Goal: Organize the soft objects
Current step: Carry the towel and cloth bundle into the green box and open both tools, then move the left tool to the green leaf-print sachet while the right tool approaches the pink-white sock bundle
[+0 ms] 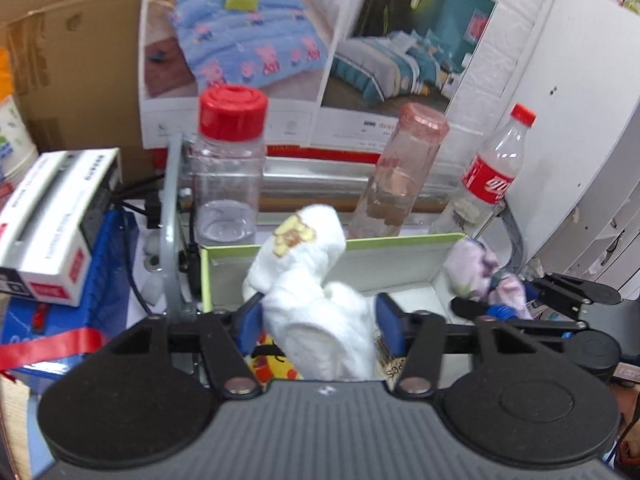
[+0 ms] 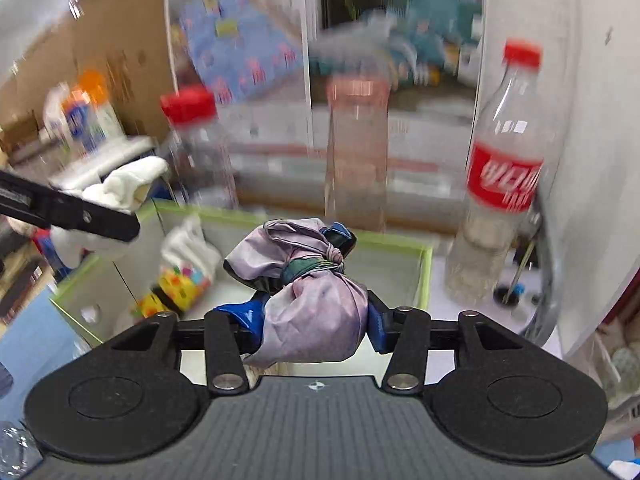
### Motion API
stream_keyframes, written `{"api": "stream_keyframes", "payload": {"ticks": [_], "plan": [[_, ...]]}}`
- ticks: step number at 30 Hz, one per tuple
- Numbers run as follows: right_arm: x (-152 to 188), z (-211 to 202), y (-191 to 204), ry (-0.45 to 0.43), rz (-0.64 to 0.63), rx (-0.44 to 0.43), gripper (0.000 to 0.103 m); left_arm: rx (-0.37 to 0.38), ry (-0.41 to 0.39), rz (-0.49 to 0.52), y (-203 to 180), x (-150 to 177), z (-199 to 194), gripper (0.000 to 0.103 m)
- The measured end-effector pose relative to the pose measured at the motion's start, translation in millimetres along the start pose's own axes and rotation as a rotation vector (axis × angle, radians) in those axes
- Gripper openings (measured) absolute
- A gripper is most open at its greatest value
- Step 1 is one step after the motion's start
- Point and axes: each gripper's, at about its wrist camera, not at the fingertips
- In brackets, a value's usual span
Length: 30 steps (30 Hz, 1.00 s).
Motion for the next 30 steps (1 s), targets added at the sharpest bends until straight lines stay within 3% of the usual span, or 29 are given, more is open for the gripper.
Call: {"api": "stream_keyframes", "payload": {"ticks": [1,7,10,13,17,22,30], "plan": [[-1,6,3,0.030,-0.007,0.016,0.037,-0.002,0.009,0.003,-1,-1,6,0.067],[0,-8,3,-0.068,0.012,0.007,0.045,-0.012,0.020,-0.004,2,2,11,0.068],[-1,1,8,-0.001,-0.028,0.046,0.047,-0.016,0.003,-0.021,5,6,2,0.068],[4,-13,5,-0.098,0.017,0.056,0.049,-0.011,-0.007,-0.024,7,12,-10,0.069],[17,-34,1,-0.113,0.057,0.042,0.051,-0.044,-0.025,-0.023,11,27,-26,0.069],[56,-64,-2,-0.148,0.099,0.037,0.055,-0.056,-0.032,-0.039,20,58,-47,0.072],[155,-109,-2,-0.214,0.242,0.035,0.058,-0.098,-0.002,-0.085,41,126,-66,0.073]]}}
Point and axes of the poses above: each gripper's, at about its wrist camera, not at the fingertips, and z roughly the way its jaws point, y to its left, x to its underside, and after that the axes turned 12 degrees about y, right-handed
